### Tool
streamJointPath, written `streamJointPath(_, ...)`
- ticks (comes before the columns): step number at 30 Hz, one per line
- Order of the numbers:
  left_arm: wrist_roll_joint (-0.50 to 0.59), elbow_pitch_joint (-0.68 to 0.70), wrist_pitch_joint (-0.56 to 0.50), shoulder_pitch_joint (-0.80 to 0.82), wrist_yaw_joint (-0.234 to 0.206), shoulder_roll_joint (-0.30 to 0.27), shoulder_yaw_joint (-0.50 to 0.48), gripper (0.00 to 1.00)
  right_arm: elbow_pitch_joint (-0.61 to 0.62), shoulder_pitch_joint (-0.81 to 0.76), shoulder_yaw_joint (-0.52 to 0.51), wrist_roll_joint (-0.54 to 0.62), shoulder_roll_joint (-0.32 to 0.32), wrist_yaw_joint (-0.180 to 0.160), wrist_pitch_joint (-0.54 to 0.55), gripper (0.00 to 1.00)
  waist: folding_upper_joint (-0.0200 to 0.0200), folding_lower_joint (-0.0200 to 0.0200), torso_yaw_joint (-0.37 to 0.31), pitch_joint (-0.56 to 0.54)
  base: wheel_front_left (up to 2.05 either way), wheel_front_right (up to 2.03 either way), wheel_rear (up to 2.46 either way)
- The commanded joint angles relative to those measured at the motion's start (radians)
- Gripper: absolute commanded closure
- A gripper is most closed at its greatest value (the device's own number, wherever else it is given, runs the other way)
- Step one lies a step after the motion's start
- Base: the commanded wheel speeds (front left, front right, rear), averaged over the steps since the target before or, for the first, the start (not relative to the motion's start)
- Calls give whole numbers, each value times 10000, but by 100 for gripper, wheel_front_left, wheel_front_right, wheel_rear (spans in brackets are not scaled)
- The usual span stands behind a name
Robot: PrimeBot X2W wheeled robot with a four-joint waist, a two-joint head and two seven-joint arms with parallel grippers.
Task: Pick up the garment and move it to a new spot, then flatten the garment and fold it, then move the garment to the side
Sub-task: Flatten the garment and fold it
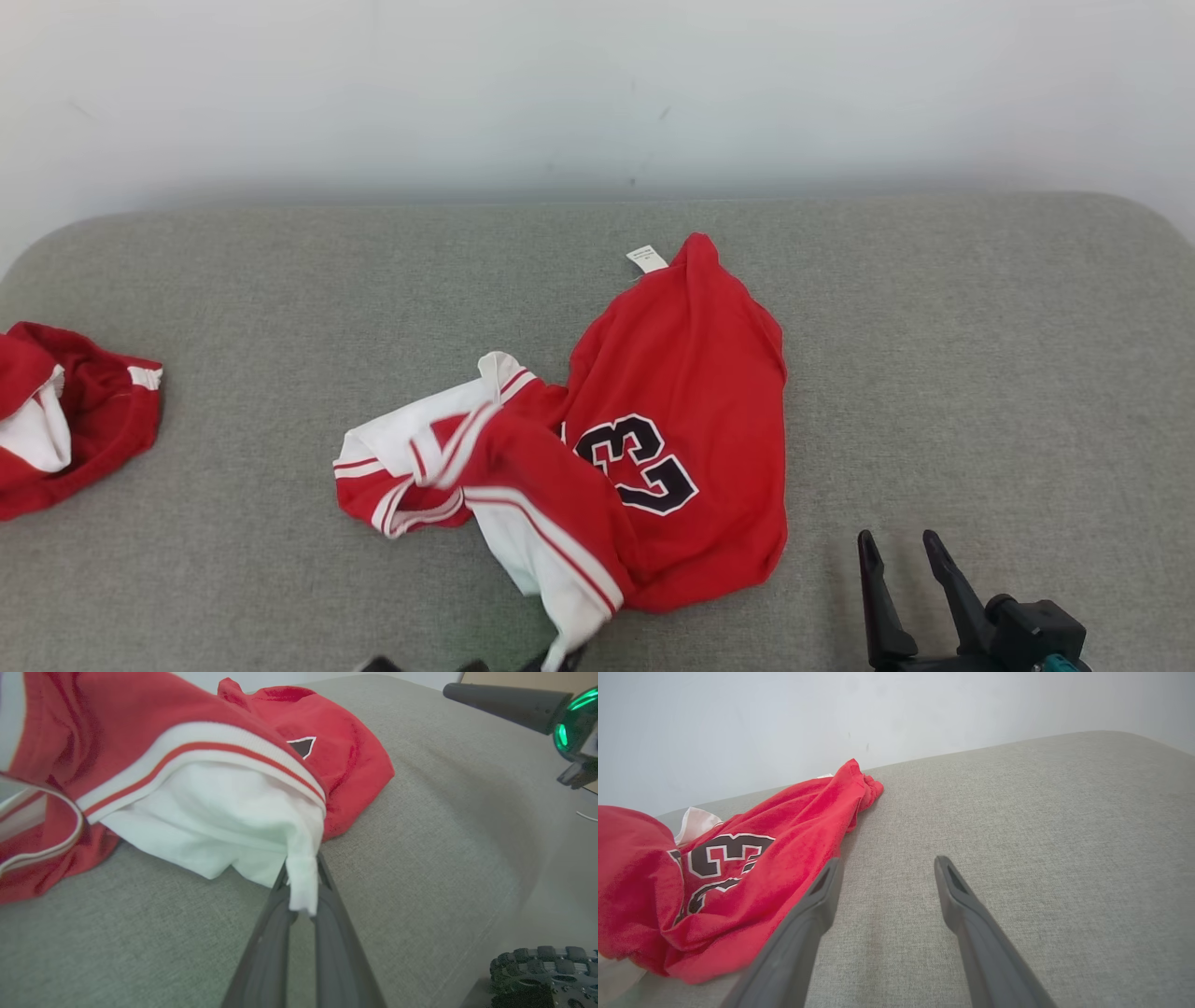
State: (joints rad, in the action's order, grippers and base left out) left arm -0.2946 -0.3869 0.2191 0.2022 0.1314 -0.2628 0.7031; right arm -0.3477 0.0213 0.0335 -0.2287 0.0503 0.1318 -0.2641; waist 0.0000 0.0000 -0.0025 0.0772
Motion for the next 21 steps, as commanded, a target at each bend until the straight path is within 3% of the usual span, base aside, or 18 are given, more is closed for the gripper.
streamJointPath(1,-263,181,-164,-300,-24,-81,152,100,-10,60,26,-43,5,-24,-4,0,0,0,83,30,0,0,0)
streamJointPath(5,-756,167,-200,-781,-24,23,247,97,-22,72,25,-57,-1,-24,-4,0,0,0,117,57,0,0,0)
streamJointPath(6,-854,96,-174,-858,-24,71,212,68,-27,38,18,-51,2,-24,-4,0,0,0,130,53,0,0,0)
streamJointPath(7,-887,59,-119,-896,-25,80,212,1,-30,2,4,-46,4,-24,-4,0,0,0,145,51,0,0,0)
streamJointPath(11,-1101,216,103,-1056,-78,173,34,0,-8,-109,-104,-34,-1,-24,-4,0,0,0,259,36,0,0,0)
streamJointPath(21,-1508,1510,404,-1256,-571,-622,-1239,0,-59,-14,-74,11,1,-24,-4,0,0,0,411,88,0,0,0)
